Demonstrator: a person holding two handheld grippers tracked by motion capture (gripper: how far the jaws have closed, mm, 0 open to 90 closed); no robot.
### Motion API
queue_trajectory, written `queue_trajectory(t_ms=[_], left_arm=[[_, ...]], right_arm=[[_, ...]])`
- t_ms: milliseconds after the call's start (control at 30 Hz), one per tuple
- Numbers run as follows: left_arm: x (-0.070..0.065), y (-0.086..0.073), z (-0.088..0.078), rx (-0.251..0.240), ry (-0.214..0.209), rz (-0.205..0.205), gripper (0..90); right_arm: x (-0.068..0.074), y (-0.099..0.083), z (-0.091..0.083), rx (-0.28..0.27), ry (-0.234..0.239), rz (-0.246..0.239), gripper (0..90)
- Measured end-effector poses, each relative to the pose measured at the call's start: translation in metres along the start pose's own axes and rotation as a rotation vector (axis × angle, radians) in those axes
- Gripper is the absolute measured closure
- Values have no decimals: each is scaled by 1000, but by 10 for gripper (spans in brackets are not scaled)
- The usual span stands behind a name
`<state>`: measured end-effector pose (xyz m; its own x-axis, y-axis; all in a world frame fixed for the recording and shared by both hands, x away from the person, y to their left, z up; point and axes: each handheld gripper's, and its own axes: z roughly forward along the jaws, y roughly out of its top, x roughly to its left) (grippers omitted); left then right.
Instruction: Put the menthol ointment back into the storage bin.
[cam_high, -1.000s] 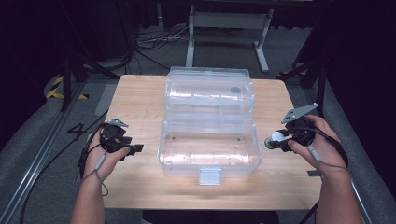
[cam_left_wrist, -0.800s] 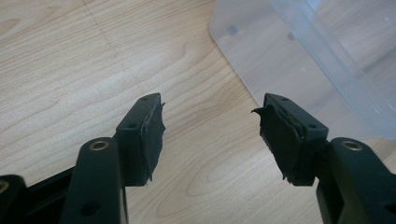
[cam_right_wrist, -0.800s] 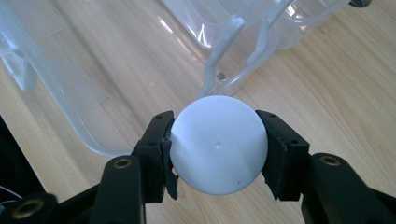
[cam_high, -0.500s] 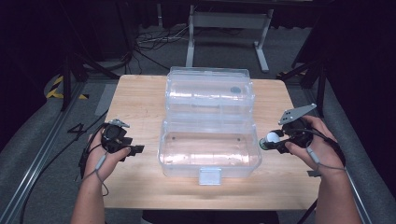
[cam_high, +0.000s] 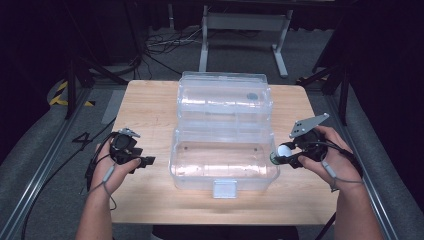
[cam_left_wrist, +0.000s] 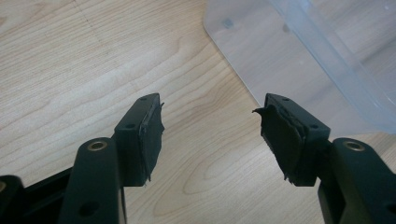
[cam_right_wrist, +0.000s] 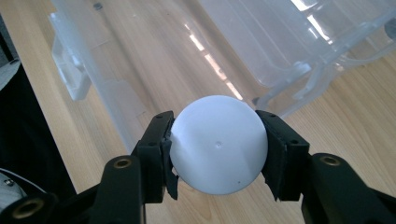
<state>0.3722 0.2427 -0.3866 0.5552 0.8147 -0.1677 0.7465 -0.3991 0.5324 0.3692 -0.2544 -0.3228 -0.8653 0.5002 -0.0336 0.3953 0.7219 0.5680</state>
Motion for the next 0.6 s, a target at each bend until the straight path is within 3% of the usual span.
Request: queue_trajectory(t_ms=[600], left_arm=[[-1, 1, 2, 16, -1, 13, 387]], right_arm=[[9, 9, 16, 8, 69, -47, 507]])
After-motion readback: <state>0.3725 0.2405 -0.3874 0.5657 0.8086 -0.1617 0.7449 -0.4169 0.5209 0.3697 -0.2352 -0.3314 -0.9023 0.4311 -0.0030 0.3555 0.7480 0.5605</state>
